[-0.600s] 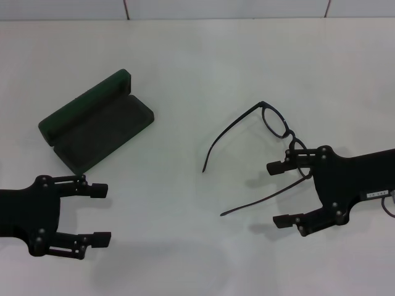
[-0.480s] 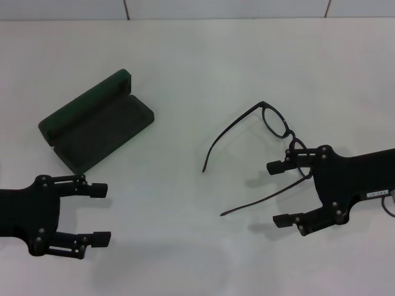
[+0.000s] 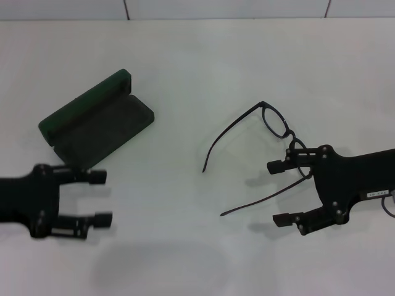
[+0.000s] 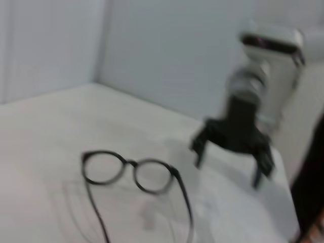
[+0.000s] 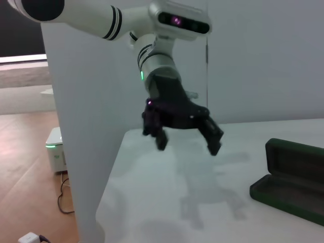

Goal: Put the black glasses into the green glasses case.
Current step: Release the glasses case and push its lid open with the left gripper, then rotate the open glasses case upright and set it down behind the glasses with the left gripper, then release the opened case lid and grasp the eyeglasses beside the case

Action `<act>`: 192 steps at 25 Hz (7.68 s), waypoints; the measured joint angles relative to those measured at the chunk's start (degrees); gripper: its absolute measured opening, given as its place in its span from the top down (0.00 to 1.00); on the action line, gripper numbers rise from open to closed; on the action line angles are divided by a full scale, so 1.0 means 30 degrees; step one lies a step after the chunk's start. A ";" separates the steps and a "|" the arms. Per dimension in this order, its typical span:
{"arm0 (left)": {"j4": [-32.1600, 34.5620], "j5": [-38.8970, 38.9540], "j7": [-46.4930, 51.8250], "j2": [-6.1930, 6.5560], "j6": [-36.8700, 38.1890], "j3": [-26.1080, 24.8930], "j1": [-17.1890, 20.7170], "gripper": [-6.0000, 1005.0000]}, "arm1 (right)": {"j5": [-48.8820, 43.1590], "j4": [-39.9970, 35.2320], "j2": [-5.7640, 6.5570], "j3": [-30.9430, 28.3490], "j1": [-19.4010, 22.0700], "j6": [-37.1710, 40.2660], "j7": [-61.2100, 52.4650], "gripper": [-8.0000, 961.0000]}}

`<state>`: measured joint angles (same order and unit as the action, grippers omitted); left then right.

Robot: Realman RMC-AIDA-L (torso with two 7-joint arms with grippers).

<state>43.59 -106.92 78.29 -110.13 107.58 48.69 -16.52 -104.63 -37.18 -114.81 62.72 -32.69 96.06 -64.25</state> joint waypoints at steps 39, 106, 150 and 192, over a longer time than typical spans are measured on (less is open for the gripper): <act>0.2205 -1.6924 1.5570 -0.0465 -0.7392 0.1927 -1.1467 0.26 | -0.0051 0.0229 -0.0226 0.0627 -0.0278 -0.0027 -0.0175 0.09; 0.3973 -1.4276 1.1104 -0.3216 -1.2091 0.9712 -1.1737 0.70 | 0.0065 0.0267 -0.0256 0.0626 0.0190 -0.0203 -0.0069 0.09; 0.1947 -0.0568 0.2682 -0.1339 -0.4146 -0.1221 -0.0966 0.16 | -0.0291 -0.2514 0.1917 -0.2259 -0.0954 -0.1047 -1.3004 0.09; 0.0738 -0.3350 -0.1894 -0.1077 -0.2928 -0.1642 0.0965 0.17 | -1.4745 0.2780 -0.0165 0.2184 -1.2418 -0.5429 -3.2326 0.11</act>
<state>45.80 -116.97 72.61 -113.36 98.80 43.77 -13.62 -148.87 -28.84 -115.31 69.27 -69.95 79.77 -161.23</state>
